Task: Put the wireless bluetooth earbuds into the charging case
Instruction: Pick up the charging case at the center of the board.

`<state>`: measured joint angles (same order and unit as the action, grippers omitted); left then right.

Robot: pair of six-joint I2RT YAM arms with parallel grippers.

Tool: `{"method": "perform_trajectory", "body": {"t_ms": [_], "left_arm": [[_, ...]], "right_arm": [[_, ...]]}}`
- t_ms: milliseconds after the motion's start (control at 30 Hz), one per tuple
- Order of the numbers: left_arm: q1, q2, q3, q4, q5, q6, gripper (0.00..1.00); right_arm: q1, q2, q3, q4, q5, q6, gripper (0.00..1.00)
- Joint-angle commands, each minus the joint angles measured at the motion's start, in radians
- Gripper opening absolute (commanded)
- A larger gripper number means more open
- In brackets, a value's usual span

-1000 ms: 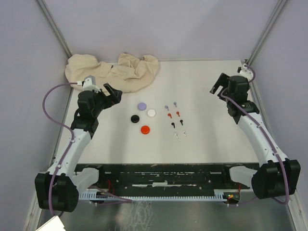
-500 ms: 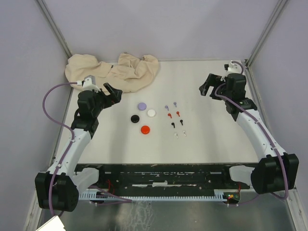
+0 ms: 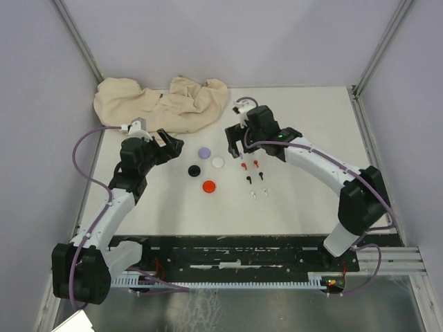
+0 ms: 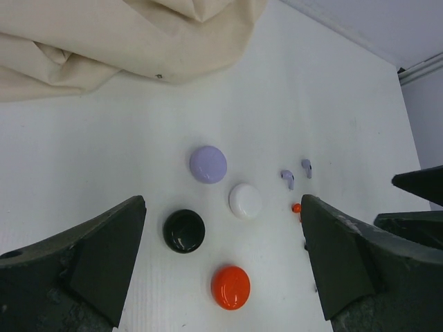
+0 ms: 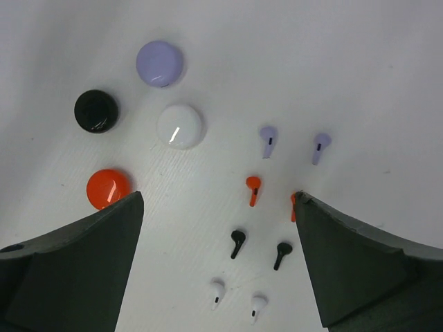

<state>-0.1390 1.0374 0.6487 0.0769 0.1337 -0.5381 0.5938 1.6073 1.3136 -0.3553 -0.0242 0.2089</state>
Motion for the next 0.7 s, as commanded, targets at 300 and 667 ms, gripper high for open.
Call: {"method": "perform_trajectory", "body": {"t_ms": [300,667], "left_arm": [[-0.005,-0.022,-0.082,0.04,-0.146,-0.067,0.99],[0.01,-0.081,-0.128,-0.013,-0.287,-0.127,1.0]], "right_arm": [[0.257,0.377,0.291,-0.037,0.059,-0.172,0.97],[0.303,0.509,0.351,0.072,0.028,-0.181,0.94]]}}
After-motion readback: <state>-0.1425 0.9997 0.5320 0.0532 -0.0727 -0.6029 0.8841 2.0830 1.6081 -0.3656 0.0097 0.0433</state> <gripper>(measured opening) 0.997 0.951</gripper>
